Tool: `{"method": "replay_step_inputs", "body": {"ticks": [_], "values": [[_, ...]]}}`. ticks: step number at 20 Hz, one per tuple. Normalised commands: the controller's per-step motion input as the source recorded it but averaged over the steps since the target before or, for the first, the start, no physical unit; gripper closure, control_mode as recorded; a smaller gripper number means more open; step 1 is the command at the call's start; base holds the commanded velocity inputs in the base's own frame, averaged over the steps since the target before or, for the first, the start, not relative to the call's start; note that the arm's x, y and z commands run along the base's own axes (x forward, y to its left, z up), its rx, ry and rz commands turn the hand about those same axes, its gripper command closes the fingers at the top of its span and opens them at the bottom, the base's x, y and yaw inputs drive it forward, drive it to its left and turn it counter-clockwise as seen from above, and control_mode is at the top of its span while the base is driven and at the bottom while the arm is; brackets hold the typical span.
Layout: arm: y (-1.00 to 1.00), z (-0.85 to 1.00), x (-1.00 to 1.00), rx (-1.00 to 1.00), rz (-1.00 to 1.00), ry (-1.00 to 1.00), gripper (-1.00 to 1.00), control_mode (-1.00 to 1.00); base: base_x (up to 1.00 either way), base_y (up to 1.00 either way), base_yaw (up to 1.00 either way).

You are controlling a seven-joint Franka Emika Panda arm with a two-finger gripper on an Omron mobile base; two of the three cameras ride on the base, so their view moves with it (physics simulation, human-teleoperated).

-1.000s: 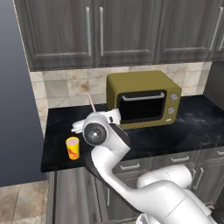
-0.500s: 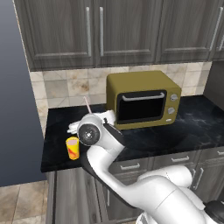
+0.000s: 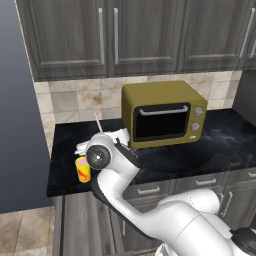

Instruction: Pick up the straw from the left drawer and put it inside the smoothie cup.

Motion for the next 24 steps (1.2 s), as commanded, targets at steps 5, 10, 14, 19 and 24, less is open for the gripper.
{"method": "replay_step_inputs", "body": {"ticks": [5,10,14,19,24], "values": [[0.00,-0.06,0.03,0.00,0.00,0.00,1.00,-1.00,0.00,0.00,0.00],[0.00,-0.07,0.00,0.00,0.00,0.00,1.00,-1.00,0.00,0.00,0.00],[0.00,-0.07,0.04,0.00,0.00,0.00,1.00,-1.00,0.00,0.00,0.00],[0.00,-0.02,0.08,0.00,0.00,0.00,1.00,-1.00,0.00,0.00,0.00],[0.00,-0.02,0.05,0.00,0.00,0.00,1.00,-1.00,0.00,0.00,0.00]]}}
